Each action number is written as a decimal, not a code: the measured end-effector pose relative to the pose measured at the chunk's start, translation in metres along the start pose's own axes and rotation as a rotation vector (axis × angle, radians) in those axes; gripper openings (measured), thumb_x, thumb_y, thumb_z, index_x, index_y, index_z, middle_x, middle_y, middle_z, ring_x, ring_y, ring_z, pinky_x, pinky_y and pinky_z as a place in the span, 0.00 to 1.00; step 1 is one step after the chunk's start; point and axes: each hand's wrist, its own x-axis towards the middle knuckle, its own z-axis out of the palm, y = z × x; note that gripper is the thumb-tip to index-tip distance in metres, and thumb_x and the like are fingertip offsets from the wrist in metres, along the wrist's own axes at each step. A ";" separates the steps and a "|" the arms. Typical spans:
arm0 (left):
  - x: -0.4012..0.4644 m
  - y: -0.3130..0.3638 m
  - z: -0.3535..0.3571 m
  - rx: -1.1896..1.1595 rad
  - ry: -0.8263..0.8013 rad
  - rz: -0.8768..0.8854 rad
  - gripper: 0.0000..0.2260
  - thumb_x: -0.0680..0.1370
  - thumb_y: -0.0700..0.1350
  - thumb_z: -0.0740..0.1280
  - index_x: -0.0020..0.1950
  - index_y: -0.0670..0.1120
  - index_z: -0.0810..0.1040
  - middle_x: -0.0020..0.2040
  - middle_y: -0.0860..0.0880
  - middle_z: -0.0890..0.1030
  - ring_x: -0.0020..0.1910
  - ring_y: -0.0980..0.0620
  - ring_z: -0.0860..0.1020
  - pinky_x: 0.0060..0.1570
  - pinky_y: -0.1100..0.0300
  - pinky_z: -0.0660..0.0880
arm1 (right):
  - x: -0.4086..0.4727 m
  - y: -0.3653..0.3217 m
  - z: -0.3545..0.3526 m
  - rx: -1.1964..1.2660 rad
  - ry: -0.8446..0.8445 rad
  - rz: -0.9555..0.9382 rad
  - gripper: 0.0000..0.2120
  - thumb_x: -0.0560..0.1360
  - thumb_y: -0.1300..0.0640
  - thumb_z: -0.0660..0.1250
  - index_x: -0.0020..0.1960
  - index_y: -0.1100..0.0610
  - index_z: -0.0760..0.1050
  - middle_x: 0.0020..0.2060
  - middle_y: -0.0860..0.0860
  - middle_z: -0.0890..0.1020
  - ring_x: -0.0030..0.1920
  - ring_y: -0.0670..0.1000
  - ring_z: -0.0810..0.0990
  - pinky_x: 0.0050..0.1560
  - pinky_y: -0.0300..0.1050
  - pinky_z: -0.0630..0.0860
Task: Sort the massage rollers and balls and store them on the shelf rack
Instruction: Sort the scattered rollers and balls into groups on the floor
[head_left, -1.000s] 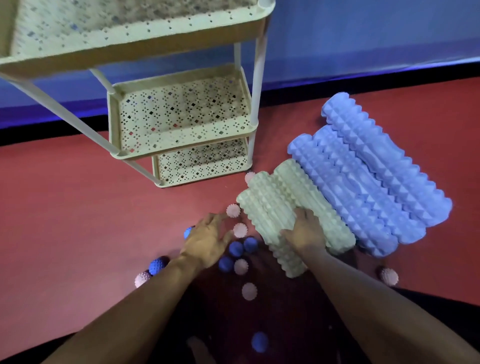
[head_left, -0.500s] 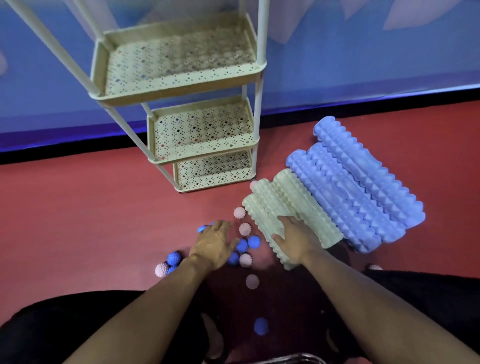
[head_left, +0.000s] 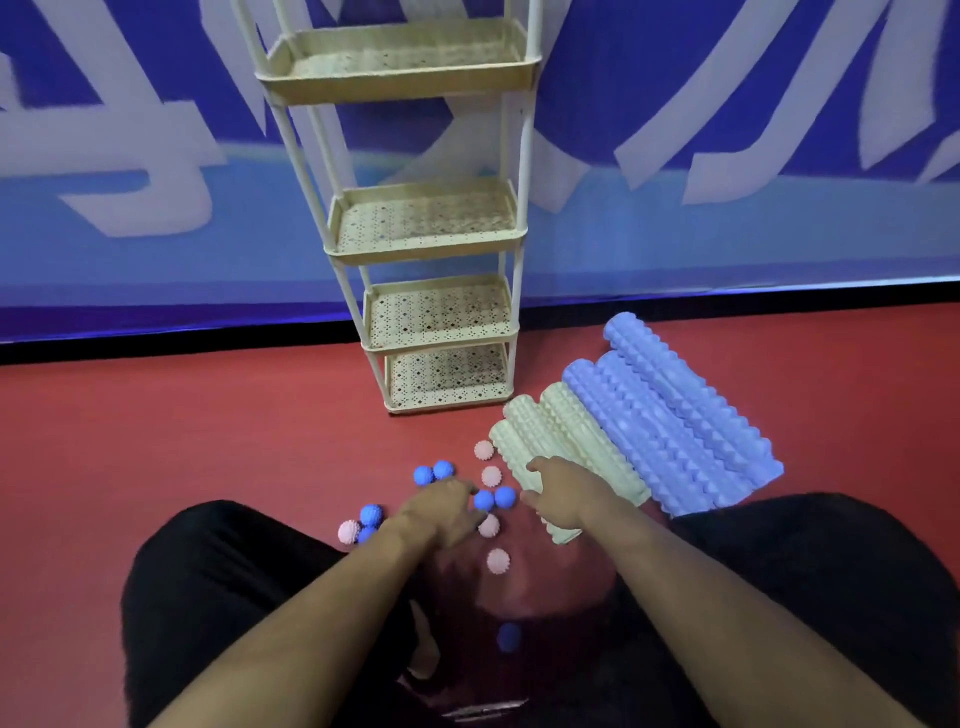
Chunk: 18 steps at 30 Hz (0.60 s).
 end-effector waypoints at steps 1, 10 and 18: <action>-0.007 0.002 0.002 -0.008 0.029 0.018 0.21 0.80 0.55 0.61 0.71 0.49 0.72 0.69 0.44 0.74 0.65 0.42 0.75 0.64 0.52 0.71 | -0.008 -0.001 -0.002 -0.011 0.015 -0.008 0.28 0.79 0.43 0.64 0.76 0.51 0.65 0.71 0.51 0.73 0.69 0.56 0.74 0.65 0.54 0.73; -0.017 0.038 0.002 0.014 0.204 0.175 0.24 0.81 0.58 0.61 0.75 0.51 0.68 0.69 0.45 0.73 0.67 0.43 0.73 0.66 0.51 0.70 | -0.034 0.036 -0.042 -0.088 0.033 -0.005 0.30 0.80 0.42 0.63 0.78 0.51 0.62 0.74 0.52 0.69 0.71 0.55 0.72 0.66 0.52 0.72; 0.055 0.104 -0.026 0.106 0.215 0.306 0.25 0.82 0.58 0.60 0.77 0.49 0.67 0.74 0.46 0.70 0.70 0.45 0.72 0.69 0.49 0.69 | -0.028 0.147 -0.125 -0.086 0.034 0.115 0.30 0.80 0.44 0.64 0.78 0.54 0.62 0.72 0.55 0.73 0.67 0.57 0.76 0.66 0.53 0.72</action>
